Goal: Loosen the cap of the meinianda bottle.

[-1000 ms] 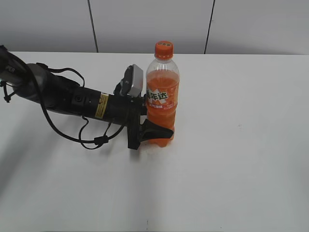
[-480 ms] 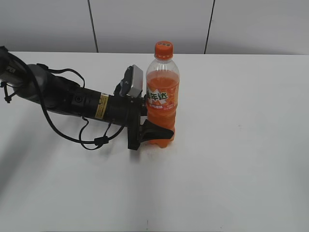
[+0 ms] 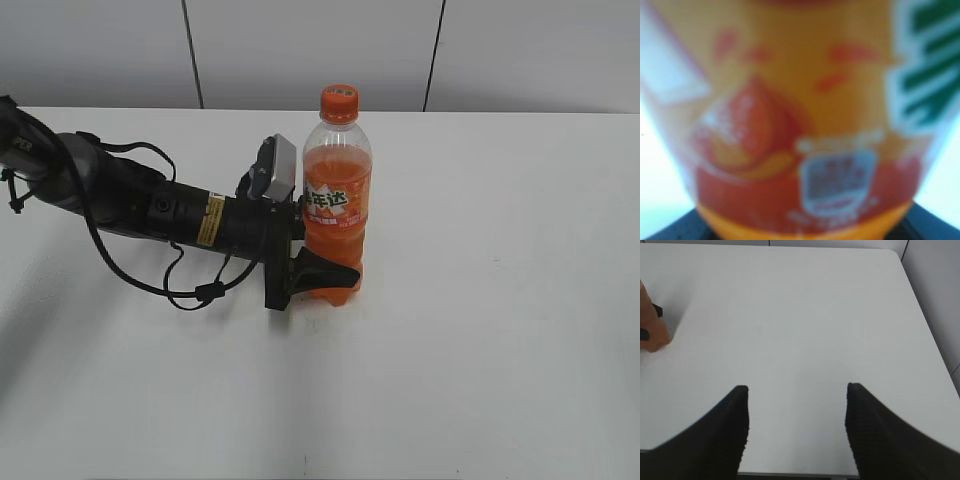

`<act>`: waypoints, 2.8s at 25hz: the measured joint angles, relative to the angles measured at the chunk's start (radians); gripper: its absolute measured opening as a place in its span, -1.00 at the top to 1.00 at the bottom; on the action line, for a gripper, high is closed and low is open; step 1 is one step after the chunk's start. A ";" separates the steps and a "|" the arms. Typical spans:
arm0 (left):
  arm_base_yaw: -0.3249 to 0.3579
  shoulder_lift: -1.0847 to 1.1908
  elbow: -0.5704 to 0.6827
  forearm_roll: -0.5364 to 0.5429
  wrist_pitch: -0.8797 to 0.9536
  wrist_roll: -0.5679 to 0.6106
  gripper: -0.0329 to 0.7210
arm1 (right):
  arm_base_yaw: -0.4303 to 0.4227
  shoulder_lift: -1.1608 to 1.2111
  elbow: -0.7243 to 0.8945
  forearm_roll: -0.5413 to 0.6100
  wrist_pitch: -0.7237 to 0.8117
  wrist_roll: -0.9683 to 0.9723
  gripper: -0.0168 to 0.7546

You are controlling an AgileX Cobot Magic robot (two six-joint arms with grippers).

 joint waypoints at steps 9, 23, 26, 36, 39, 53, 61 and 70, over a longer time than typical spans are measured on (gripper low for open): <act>0.000 0.001 0.000 -0.005 0.000 0.000 -0.18 | 0.000 0.452 -0.221 0.029 -0.014 0.014 -0.24; 0.000 0.001 0.000 -0.006 -0.003 0.000 -0.18 | 0.000 1.348 -0.806 0.124 0.126 0.024 -0.24; 0.000 0.001 0.000 -0.006 -0.003 0.000 -0.18 | 0.000 1.486 -0.980 0.125 0.137 0.056 -0.24; 0.000 0.001 0.000 -0.006 -0.005 0.000 -0.18 | 0.000 1.745 -1.296 0.171 0.139 0.160 -0.24; 0.000 0.001 0.000 -0.006 -0.005 0.000 -0.18 | 0.010 1.758 -1.298 0.211 0.140 0.202 -0.24; 0.000 0.001 0.000 -0.007 -0.005 0.000 -0.18 | 0.403 1.859 -1.381 0.226 0.144 0.437 -0.24; 0.000 0.001 0.000 -0.006 -0.005 0.000 -0.18 | 0.500 1.950 -1.466 0.217 0.143 0.499 -0.24; 0.000 0.001 0.000 -0.006 -0.003 0.000 -0.18 | 0.530 1.961 -1.466 0.149 0.143 0.514 -0.24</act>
